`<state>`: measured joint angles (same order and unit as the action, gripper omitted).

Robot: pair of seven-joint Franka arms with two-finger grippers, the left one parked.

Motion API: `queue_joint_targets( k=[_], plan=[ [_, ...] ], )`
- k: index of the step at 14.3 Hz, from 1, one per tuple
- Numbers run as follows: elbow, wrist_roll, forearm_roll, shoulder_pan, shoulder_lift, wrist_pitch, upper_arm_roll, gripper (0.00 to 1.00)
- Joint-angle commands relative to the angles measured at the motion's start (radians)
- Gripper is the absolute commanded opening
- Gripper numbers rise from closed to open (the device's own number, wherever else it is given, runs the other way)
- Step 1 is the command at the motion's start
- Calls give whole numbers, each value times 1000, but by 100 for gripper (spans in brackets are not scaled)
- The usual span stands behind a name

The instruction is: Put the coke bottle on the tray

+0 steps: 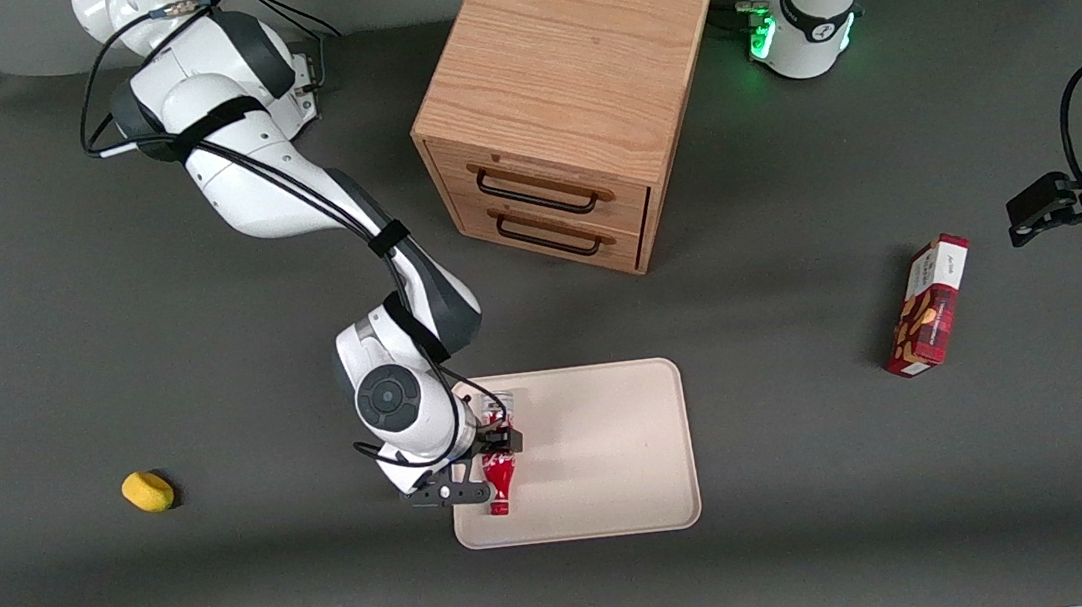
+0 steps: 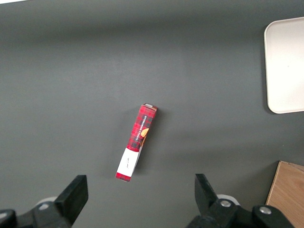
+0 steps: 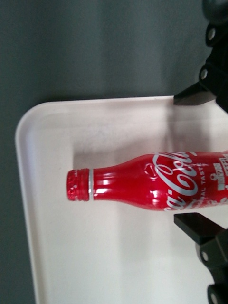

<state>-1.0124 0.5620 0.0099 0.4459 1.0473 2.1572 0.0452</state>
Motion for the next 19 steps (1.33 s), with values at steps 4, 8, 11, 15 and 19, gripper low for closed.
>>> queue_joint_targets(
  k=[4,8,11,15,19],
  plan=[
    [-8,-2,-4,-24,-131,-177,-5,100],
    [-8,-13,-2,-71,-216,-321,-5,100],
    [-90,-10,-1,-111,-332,-401,-2,100],
    [-309,-16,-1,-171,-534,-399,-2,100],
    [-501,-69,1,-252,-728,-396,1,100]
  ],
)
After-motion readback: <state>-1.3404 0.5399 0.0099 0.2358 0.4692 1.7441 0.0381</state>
